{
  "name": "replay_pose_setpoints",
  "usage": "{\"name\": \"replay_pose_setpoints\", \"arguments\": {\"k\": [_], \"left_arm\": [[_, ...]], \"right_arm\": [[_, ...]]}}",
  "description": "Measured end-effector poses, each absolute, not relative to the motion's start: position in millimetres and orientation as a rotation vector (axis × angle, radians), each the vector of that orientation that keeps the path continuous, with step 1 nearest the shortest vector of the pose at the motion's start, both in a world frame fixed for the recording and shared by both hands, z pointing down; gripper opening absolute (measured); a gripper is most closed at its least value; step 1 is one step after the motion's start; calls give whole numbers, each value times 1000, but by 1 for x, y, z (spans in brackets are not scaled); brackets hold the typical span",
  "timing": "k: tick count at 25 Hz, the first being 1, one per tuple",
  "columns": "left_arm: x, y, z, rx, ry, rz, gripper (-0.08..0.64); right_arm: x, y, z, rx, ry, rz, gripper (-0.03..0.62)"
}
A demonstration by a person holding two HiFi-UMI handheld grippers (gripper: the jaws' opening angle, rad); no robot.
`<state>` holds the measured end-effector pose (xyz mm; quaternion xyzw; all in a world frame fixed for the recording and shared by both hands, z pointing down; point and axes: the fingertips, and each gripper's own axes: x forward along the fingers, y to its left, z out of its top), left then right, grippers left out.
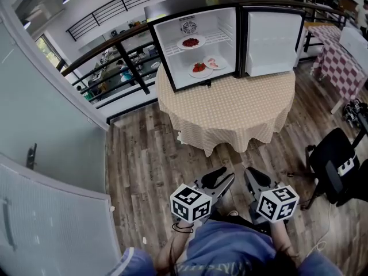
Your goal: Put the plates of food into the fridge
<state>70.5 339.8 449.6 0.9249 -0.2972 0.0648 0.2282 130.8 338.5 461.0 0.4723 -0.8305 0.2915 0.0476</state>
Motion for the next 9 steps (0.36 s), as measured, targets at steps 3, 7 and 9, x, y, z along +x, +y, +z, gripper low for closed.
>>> {"name": "replay_pose_setpoints", "arguments": {"k": [3,7,9], "left_arm": [[69,345,450,2548,-819,178,147],[66,349,453,2542,-821,180,147],[65,350,454,2540,-822,179,147]], "right_arm": [[132,342,460,1454,-2531,884,38],[135,345,460,1467,-2527,882,38],[135,346,460,1473,-2525,881,38]]}}
